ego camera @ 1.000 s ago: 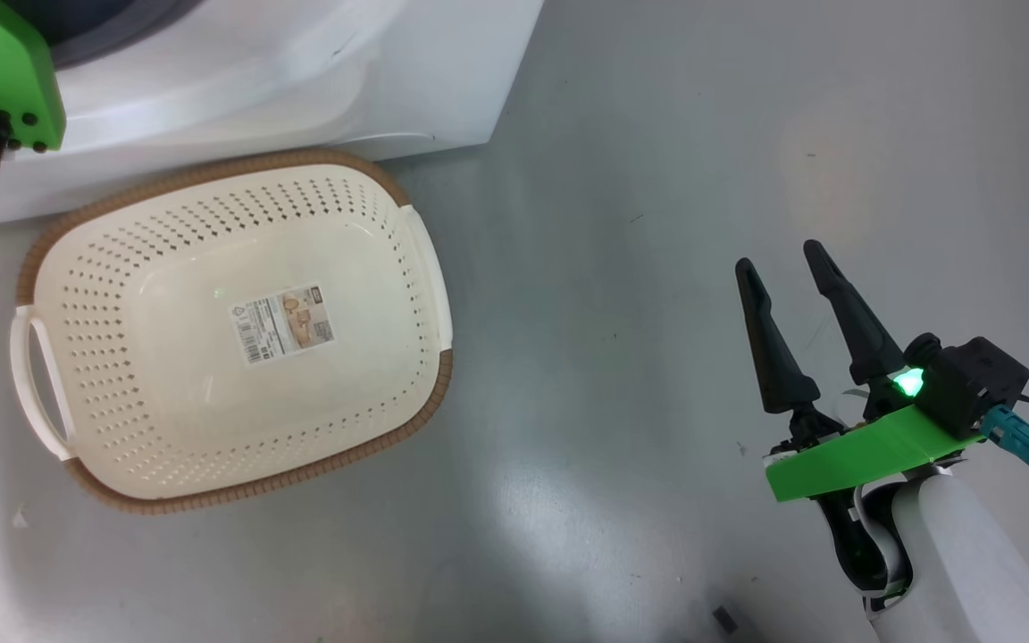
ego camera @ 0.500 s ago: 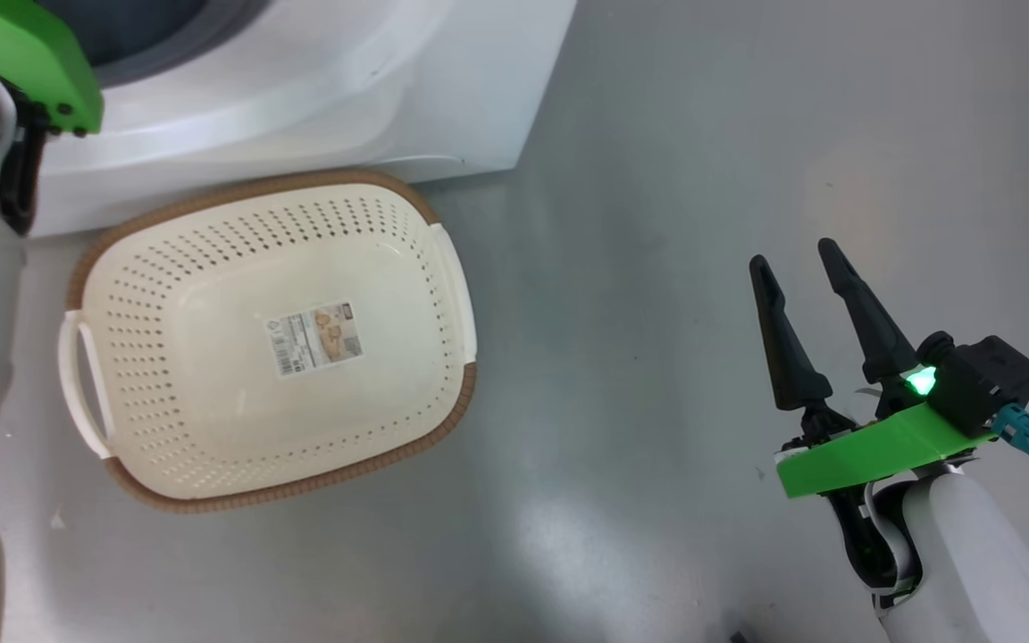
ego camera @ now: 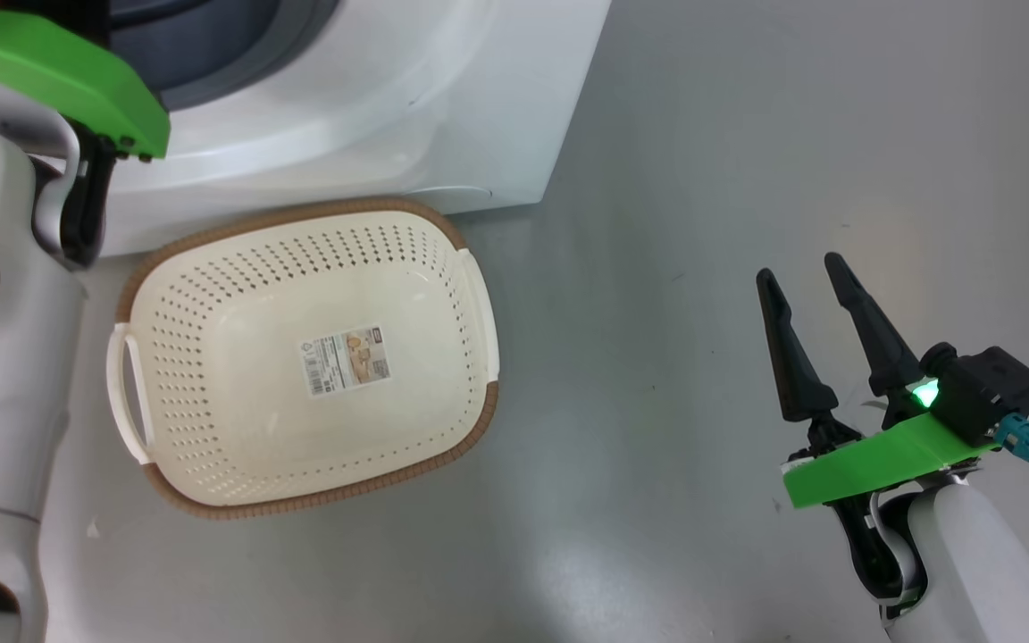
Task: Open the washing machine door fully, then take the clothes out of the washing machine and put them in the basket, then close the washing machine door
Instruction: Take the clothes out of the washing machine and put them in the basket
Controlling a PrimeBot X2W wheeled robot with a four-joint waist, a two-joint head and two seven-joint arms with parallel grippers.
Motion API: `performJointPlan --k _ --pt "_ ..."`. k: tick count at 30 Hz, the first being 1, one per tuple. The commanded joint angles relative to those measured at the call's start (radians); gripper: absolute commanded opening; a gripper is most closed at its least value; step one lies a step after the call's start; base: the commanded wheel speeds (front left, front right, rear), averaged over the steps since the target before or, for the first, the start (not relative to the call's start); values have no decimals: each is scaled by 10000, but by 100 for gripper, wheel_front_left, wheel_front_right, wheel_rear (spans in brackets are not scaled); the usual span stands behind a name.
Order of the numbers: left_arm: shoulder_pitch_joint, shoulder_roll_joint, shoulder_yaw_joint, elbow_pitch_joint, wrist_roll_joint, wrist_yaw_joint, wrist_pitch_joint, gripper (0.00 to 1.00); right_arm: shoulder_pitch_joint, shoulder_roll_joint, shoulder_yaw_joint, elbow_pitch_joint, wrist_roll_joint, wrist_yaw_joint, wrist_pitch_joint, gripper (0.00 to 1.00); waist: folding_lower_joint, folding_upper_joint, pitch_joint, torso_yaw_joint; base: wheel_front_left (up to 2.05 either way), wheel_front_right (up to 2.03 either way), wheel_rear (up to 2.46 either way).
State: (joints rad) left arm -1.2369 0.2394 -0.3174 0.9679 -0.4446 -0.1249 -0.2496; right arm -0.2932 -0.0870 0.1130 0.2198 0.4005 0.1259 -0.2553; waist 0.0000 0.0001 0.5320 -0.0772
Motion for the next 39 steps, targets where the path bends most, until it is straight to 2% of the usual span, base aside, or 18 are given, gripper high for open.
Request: performJointPlan --k 1,21,28,39 --pt "189 479 389 -576 12 -56 -120 0 289 -44 167 -165 -108 48 -65 100 0 -1 -142 59 0 0 0" --pt "3083 -50 1861 -4257 1057 -57 -121 0 749 -85 93 -46 -80 48 -65 100 0 -1 -1168 375 0 0 0" --pt "4470 -418 2567 -5725 1147 -57 -122 0 974 -155 16 -29 -72 48 -65 100 0 -1 -1552 528 0 0 0" --pt "6065 -771 2980 -7838 1426 -57 -122 0 1268 -272 -45 -41 -25 48 -65 100 0 -1 -1925 676 0 0 0"
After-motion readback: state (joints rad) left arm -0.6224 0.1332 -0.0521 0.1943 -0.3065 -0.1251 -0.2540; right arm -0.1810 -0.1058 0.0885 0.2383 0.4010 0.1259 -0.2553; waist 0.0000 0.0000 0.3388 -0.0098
